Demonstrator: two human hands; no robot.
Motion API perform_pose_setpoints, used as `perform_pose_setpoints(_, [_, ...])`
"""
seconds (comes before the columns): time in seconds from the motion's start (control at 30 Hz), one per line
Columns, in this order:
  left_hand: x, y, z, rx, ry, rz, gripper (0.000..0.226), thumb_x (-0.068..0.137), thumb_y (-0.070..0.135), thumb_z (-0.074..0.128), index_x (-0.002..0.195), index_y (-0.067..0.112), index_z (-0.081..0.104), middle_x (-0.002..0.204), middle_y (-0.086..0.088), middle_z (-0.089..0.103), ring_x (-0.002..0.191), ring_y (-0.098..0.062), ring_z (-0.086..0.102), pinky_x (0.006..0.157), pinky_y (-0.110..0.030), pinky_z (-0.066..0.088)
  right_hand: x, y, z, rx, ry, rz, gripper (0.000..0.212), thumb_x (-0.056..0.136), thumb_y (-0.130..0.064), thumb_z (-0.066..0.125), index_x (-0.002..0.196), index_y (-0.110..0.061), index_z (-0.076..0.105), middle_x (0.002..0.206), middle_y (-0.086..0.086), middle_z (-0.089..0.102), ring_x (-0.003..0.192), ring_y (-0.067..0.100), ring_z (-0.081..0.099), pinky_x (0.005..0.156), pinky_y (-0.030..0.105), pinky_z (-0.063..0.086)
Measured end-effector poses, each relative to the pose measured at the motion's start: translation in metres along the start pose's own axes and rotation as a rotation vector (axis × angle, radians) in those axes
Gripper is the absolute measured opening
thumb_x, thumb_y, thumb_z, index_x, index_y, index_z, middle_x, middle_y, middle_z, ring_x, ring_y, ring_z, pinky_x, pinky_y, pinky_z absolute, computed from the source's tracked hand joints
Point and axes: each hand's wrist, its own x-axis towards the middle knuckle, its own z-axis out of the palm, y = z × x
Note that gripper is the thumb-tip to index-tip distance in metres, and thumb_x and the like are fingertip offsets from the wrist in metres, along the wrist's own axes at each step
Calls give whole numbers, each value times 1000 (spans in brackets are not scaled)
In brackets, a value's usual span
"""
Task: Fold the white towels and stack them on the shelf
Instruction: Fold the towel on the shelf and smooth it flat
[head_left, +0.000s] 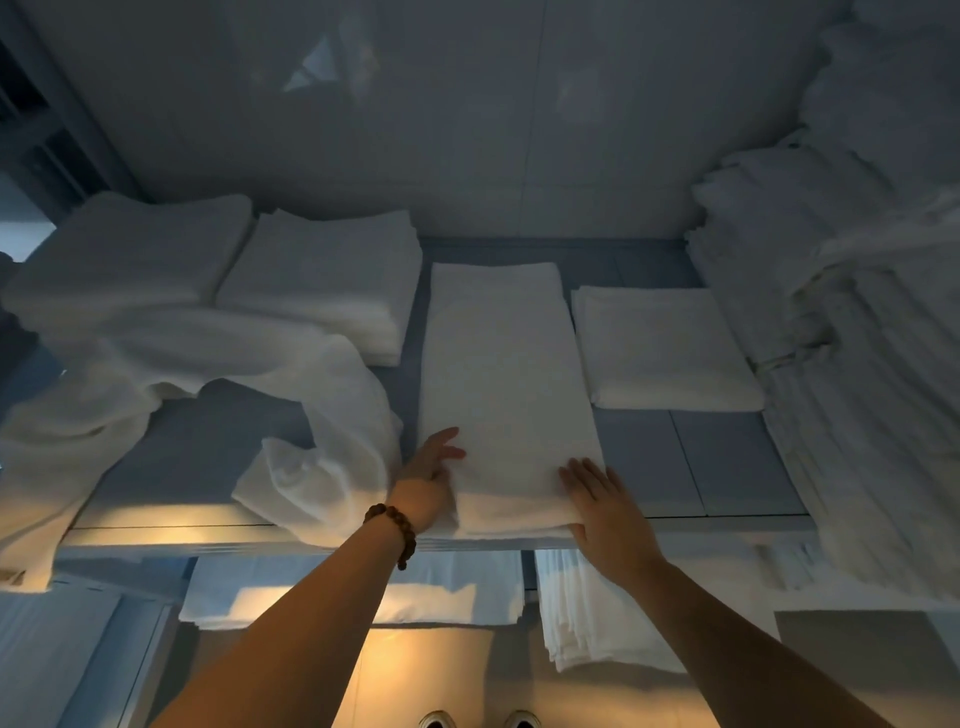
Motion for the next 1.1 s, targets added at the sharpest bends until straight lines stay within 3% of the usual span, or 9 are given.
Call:
perform_pose_setpoints(0.13, [-4,5,2,156,-196,55,64,92,-4,32,140,38,32,122,11,52,82,-5,53,62,-3,39,0,1,5,-27,-47,30,71,90,0,44,150,-17,8,159,7,6,147,24,1,118,36,-5])
perform_pose_setpoints(0.33, [-15,10,7,289,-315,114,78,90,10,52,142,48,9,119,9,47,69,-13,54,61,-11,45,-2,4,5,-53,-70,85,75,89,3,42,150,-20,4,160,5,1,147,23,-3,119,37,-2])
perform_pose_setpoints(0.5, [-29,5,14,158,9,104,107,73,23,77,143,46,0,110,7,44,59,-5,55,57,-10,45,-2,1,5,-34,-79,109,78,88,6,43,150,-19,3,160,6,0,147,24,-5,120,40,1])
perform_pose_setpoints(0.67, [-37,0,27,10,264,-123,96,68,28,82,142,13,25,96,6,55,64,1,53,50,-6,40,-3,-3,10,-70,-79,115,79,90,1,44,150,-18,-3,159,8,-6,146,26,-9,120,42,1])
perform_pose_setpoints(0.73, [-35,0,28,-48,200,-148,96,70,24,81,145,13,21,93,9,59,74,1,57,62,-8,46,-3,-4,12,-80,-77,120,79,91,-1,45,150,-18,-4,159,8,-7,146,27,-9,120,42,0])
perform_pose_setpoints(0.8, [-35,2,26,-131,42,-127,101,74,14,77,150,23,10,112,4,61,94,-10,62,84,-23,52,-3,-4,13,-91,-71,118,78,91,-3,46,150,-18,-4,159,9,-7,146,27,-9,120,43,-1])
perform_pose_setpoints(0.87, [-36,2,22,-123,-96,-80,99,76,7,74,149,30,12,133,6,47,117,-13,52,101,-26,42,-3,-4,14,-96,-67,114,77,92,-4,46,150,-17,-3,159,10,-7,146,28,-9,120,43,0])
perform_pose_setpoints(0.97, [-43,-1,9,40,-154,6,81,79,12,72,144,35,29,135,17,36,121,-2,37,98,-13,32,-4,-3,13,-108,-64,104,76,93,-5,45,150,-17,-3,159,10,-6,146,29,-7,119,44,-1])
perform_pose_setpoints(1.1, [-56,-10,-4,178,-34,113,54,80,16,71,128,31,51,127,16,49,116,-8,48,97,-17,35,-5,0,12,-152,-64,69,79,92,-5,47,150,-19,-5,159,10,-5,146,29,-6,118,44,-3])
